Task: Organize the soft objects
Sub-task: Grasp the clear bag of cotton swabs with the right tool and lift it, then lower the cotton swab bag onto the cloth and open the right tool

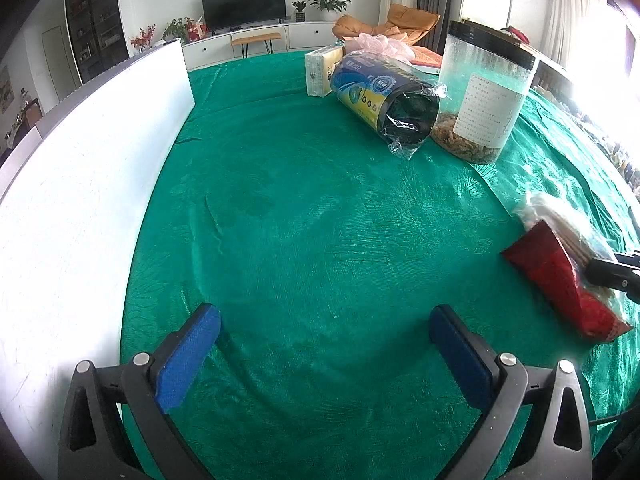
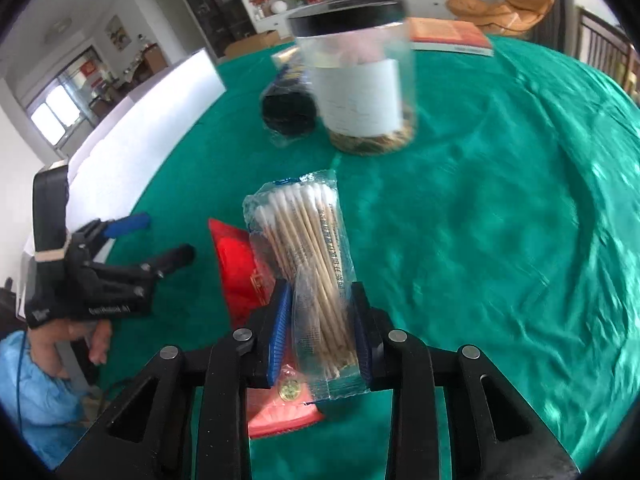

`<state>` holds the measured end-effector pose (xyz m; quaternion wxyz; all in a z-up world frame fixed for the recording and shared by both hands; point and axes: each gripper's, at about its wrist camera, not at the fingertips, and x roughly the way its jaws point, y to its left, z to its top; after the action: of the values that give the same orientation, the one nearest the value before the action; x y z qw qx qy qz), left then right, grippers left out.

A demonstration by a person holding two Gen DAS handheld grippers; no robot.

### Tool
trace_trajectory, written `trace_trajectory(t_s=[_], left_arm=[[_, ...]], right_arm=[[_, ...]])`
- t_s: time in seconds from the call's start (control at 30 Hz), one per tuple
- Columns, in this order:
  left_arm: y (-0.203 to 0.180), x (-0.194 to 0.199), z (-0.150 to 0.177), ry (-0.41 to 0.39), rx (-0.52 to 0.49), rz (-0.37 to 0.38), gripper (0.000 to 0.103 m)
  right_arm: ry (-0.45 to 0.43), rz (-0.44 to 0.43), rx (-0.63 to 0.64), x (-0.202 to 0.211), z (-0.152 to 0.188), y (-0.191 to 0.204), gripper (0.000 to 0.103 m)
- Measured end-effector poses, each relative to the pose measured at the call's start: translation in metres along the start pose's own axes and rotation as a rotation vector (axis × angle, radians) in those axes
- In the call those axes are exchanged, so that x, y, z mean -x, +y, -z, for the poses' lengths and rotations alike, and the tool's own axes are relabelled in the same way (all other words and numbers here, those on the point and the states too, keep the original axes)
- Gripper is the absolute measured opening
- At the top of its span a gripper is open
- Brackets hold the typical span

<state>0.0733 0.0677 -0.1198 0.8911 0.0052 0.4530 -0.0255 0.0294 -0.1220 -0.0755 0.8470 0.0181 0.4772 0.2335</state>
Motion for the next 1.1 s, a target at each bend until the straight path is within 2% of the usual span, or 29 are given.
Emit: trace_trajectory(t_s=[0.1, 0.2, 0.27, 0.3, 0.37, 0.4, 0.43, 0.5, 0.63, 0.8, 0.87, 1.07, 1.1], left_arm=[[0.0, 0.0, 0.0, 0.0, 0.001, -0.002, 0.103], [0.0, 0.0, 0.0, 0.0, 0.001, -0.002, 0.103], [0.0, 0.0, 0.0, 0.0, 0.001, -0.002, 0.103], [0.0, 0.0, 0.0, 0.0, 0.001, -0.002, 0.103], [0.001, 0.0, 0.0, 0.0, 0.001, -0.002, 0.103], [0.0, 0.0, 0.0, 0.0, 0.001, -0.002, 0.103], [0.0, 0.0, 0.0, 0.0, 0.001, -0.002, 0.103], [0.0, 0.0, 0.0, 0.0, 0.001, -0.002, 0.103], [0.0, 0.0, 0.0, 0.0, 0.001, -0.002, 0.103], [0.0, 0.0, 0.0, 0.0, 0.002, -0.002, 0.103], [0.0, 0.0, 0.0, 0.0, 0.001, -0.003, 0.103], [0.0, 0.001, 0.0, -0.001, 0.002, -0.003, 0.103], [0.0, 0.0, 0.0, -0.001, 0.002, -0.003, 0.103]], right_arm=[[-0.041, 0.152, -0.079, 0.019, 0.01, -0.039, 0.032], [-0.111, 0.186, -0.253, 0.019, -0.003, -0.088, 0.032], [-0.172, 0.216, -0.307, 0.013, -0.023, -0.111, 0.031], [-0.213, 0.202, -0.305, 0.007, -0.035, -0.117, 0.035], [-0.268, 0.153, -0.314, -0.002, -0.047, -0.136, 0.054], [-0.255, 0.157, -0.33, -0.003, -0.048, -0.144, 0.07], [-0.242, 0.16, -0.344, -0.002, -0.047, -0.148, 0.071], [-0.266, 0.18, -0.321, 0.014, -0.033, -0.143, 0.071], [-0.277, 0.337, -0.211, 0.039, -0.004, -0.109, 0.078], [-0.172, 0.317, -0.195, 0.029, 0.005, -0.101, 0.079], [-0.159, 0.345, -0.167, 0.023, 0.003, -0.084, 0.079], [-0.12, 0.392, -0.119, 0.016, -0.001, -0.087, 0.084], [-0.116, 0.396, -0.114, 0.008, -0.006, -0.075, 0.085]])
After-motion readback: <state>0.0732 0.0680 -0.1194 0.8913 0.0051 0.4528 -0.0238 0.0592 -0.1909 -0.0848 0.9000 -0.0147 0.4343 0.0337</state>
